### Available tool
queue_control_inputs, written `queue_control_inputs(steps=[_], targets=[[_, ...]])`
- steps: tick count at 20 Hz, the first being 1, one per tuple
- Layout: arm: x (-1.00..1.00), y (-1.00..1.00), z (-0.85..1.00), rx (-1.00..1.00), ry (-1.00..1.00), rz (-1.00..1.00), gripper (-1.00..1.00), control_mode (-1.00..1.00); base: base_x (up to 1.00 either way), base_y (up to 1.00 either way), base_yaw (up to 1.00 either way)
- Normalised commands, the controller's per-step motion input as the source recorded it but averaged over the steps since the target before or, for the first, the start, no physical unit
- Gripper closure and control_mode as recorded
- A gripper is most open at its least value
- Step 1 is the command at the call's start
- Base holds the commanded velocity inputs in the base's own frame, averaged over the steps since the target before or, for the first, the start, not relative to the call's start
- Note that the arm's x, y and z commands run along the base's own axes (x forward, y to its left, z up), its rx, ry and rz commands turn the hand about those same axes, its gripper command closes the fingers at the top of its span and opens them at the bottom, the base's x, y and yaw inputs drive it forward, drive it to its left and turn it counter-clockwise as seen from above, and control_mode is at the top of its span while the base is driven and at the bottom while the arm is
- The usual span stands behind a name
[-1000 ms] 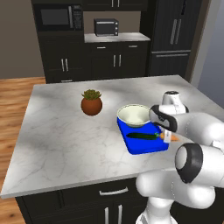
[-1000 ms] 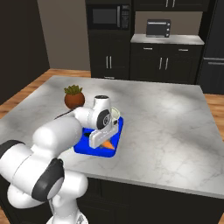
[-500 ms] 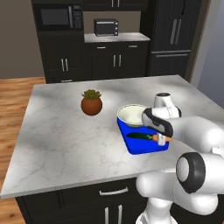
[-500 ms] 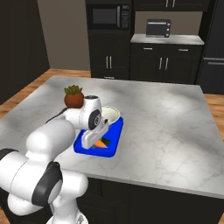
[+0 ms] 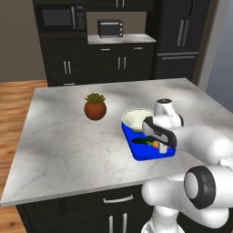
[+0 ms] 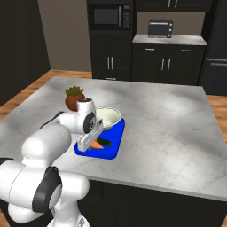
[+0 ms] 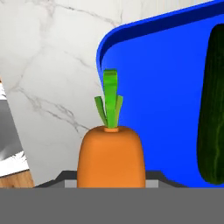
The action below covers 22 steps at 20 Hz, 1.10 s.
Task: Place the two vegetables and bowl onto the tray for setting up a vegetable dip station.
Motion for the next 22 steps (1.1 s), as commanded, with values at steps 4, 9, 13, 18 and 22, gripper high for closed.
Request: queue_control_inputs(steps=[4, 9, 13, 18, 22], targets=[[0.16, 0.04, -0.07, 0.00, -0.10, 0.01, 1.00, -1.00, 0.00, 0.00, 0.00], [0.19, 0.00, -0.13, 0.00, -0.09, 0.00, 1.00, -1.00, 0.00, 0.00, 0.00], [0.25, 0.06, -0.15, 0.00, -0.04, 0.00, 1.00, -1.00, 0.00, 0.00, 0.00], [0.08, 0.16, -0.08, 0.00, 0.00, 0.00, 1.00, -1.00, 0.00, 0.00, 0.00], [0.05, 0.08, -0.10, 0.00, 0.00, 0.02, 1.00, -1.00, 0.00, 0.00, 0.00]])
